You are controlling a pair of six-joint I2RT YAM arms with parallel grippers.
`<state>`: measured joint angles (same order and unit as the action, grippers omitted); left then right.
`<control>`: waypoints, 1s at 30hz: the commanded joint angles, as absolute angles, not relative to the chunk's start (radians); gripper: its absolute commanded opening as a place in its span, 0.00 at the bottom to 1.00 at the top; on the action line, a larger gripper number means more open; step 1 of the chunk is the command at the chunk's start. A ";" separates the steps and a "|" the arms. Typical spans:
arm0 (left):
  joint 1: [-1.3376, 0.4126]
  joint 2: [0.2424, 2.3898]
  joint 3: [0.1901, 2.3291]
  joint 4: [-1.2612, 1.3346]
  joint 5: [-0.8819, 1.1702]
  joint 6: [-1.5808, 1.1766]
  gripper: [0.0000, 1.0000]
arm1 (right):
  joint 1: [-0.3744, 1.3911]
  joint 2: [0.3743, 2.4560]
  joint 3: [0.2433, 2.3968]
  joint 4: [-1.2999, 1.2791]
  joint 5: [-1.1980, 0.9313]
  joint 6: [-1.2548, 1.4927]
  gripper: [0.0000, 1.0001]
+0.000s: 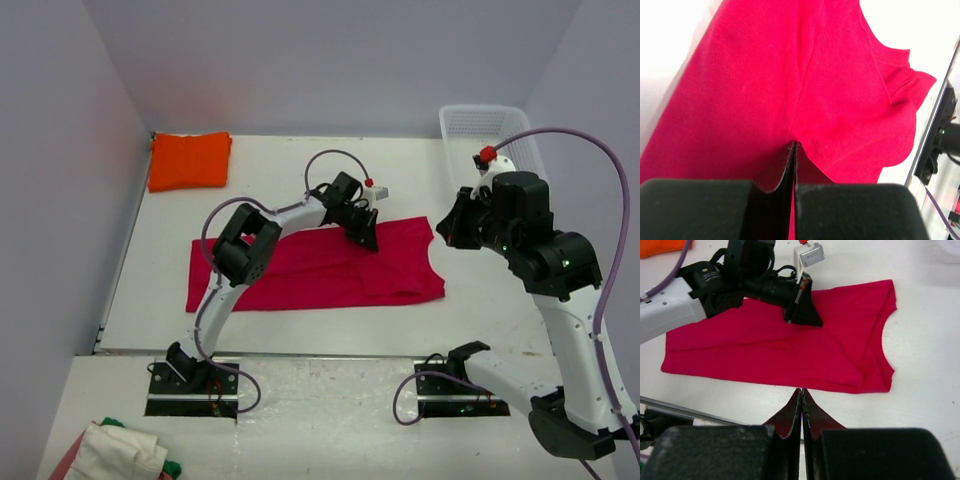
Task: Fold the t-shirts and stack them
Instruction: Rotate the tshirt 90 degrees
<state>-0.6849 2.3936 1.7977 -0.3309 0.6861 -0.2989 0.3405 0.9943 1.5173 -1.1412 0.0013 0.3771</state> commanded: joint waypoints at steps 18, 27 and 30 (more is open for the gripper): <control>-0.286 2.784 2.381 -0.252 0.741 -0.426 0.02 | 0.495 1.160 1.309 -0.977 -0.066 0.406 0.00; -0.176 2.682 2.388 -0.235 0.742 -0.396 0.06 | 0.578 1.250 1.275 -0.894 -0.113 0.414 0.00; -0.181 2.625 2.408 -0.189 0.781 -0.449 0.11 | 0.603 1.275 1.232 -0.850 -0.115 0.420 0.00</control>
